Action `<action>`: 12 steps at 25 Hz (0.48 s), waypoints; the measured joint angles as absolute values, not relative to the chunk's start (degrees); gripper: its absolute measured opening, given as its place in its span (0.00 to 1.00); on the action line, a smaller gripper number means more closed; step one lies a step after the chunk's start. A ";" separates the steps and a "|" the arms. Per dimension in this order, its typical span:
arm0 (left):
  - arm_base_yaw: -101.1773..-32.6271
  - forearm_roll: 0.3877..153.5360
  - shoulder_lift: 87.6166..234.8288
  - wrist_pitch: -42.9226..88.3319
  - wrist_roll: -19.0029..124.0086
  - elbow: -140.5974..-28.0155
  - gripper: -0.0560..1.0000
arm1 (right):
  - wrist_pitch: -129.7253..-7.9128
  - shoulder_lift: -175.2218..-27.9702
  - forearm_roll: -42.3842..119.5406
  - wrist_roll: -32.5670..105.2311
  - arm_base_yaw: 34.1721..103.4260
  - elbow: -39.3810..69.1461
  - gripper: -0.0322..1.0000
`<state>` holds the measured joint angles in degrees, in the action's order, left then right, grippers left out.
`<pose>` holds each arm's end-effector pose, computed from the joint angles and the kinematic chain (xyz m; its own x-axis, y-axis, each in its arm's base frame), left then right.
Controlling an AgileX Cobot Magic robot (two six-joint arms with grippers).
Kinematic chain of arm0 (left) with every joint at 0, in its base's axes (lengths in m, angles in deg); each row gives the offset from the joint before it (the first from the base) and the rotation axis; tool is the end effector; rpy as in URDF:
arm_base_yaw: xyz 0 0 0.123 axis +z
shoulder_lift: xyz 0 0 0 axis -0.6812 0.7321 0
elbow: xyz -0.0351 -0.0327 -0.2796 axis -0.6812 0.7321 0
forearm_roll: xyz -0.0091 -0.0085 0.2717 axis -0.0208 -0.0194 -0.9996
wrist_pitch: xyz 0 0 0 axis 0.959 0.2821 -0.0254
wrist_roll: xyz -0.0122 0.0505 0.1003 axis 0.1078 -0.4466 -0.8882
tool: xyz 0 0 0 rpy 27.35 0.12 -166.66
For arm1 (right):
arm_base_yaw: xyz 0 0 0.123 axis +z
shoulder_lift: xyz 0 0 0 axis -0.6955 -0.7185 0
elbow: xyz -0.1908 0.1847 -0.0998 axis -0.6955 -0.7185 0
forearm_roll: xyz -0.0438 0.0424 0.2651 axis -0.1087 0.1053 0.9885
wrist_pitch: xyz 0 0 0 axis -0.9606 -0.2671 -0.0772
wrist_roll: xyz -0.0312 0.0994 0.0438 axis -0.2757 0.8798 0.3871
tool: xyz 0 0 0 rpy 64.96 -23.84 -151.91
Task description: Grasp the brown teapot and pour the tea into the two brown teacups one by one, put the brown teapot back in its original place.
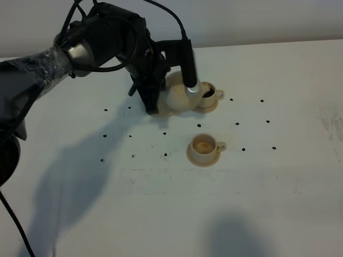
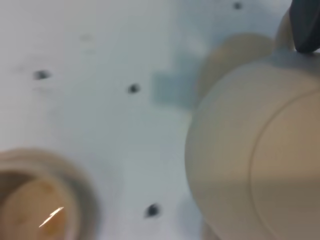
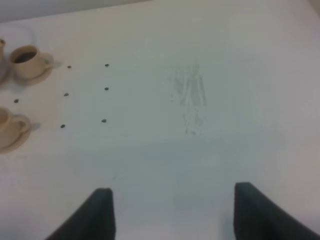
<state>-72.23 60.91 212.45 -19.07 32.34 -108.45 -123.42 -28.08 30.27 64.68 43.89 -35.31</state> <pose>0.4477 -0.2471 0.1805 -0.0331 0.9688 -0.2457 0.8999 0.1358 0.4143 0.0278 -0.0008 0.2793 -0.4736 0.0938 -0.8757 0.0527 0.9956 0.0781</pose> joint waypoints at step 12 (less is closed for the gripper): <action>-72.74 61.37 212.06 -26.06 50.00 -108.45 0.14 | -123.42 -28.08 30.27 64.68 43.89 -35.31 0.52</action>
